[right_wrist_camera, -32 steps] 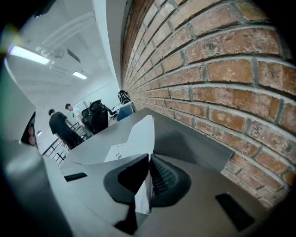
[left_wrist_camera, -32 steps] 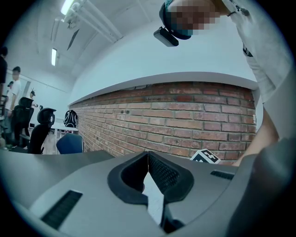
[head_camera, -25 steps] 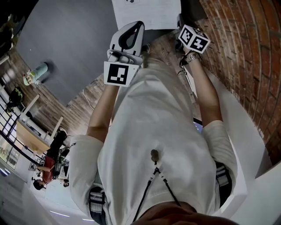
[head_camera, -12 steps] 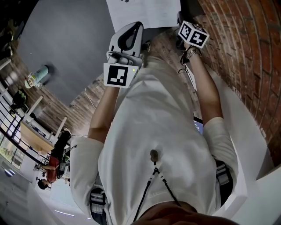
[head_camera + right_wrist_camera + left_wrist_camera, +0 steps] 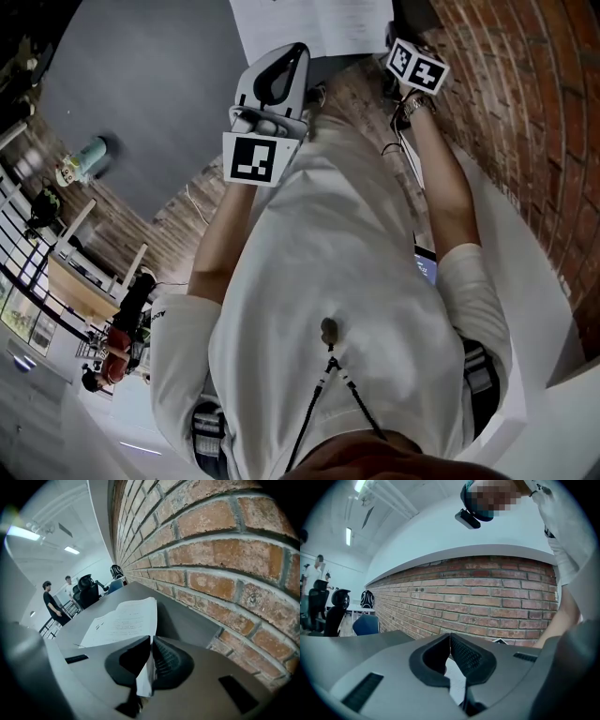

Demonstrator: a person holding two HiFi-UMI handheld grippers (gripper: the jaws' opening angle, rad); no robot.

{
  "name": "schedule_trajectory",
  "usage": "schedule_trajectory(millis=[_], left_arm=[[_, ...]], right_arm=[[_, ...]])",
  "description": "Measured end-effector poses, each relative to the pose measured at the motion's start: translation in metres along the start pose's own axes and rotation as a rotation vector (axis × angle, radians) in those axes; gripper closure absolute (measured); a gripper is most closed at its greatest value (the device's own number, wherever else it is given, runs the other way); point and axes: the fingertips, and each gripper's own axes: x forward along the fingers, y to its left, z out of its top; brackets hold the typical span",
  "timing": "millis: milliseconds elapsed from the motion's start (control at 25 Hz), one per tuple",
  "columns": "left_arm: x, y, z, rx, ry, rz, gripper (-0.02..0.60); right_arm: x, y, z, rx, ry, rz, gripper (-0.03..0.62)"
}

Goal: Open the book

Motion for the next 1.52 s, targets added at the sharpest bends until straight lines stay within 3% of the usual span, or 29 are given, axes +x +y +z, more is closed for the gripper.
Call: schedule_trajectory(millis=[840, 1240, 1520], left_arm=[[-0.011, 0.026, -0.005, -0.005, 0.003, 0.071, 0.558], [-0.012, 0.029, -0.007, -0.009, 0.002, 0.067, 0.558], [-0.021, 0.031, -0.005, -0.004, -0.011, 0.068, 0.558]], right_arm=[[0.034, -0.021, -0.021, -0.023, 0.074, -0.080, 0.551], [0.040, -0.025, -0.024, -0.027, 0.103, -0.055, 0.539], [0.024, -0.023, -0.016, -0.063, 0.022, -0.102, 0.539]])
